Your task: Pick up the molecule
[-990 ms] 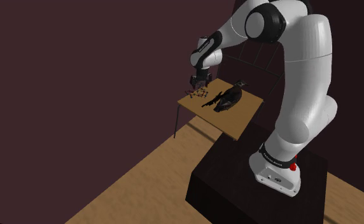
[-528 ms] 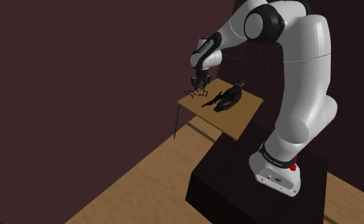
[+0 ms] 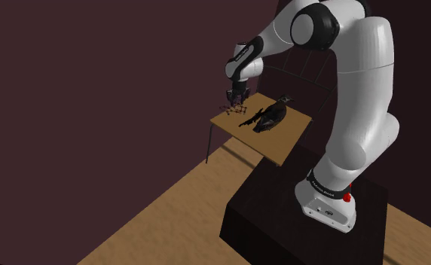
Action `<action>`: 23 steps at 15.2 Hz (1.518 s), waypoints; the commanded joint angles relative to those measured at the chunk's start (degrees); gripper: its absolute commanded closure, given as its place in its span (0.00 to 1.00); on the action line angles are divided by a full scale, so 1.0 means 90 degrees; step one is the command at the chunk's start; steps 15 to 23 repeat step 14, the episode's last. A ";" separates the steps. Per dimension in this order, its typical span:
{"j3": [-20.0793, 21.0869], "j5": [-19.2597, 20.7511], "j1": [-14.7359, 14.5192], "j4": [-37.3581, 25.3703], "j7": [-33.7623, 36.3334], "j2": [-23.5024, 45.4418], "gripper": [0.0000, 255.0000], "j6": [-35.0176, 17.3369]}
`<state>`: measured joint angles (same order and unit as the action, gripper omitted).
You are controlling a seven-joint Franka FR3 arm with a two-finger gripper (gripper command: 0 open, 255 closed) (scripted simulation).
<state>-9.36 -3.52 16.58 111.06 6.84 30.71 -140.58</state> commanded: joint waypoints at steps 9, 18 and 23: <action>-0.0081 0.0115 -0.0062 -0.0037 0.0050 -0.0599 1.00 0.0636; -0.0102 0.0152 -0.0079 -0.0072 0.0066 -0.0776 1.00 0.0847; -0.0102 0.0152 -0.0079 -0.0072 0.0066 -0.0776 1.00 0.0847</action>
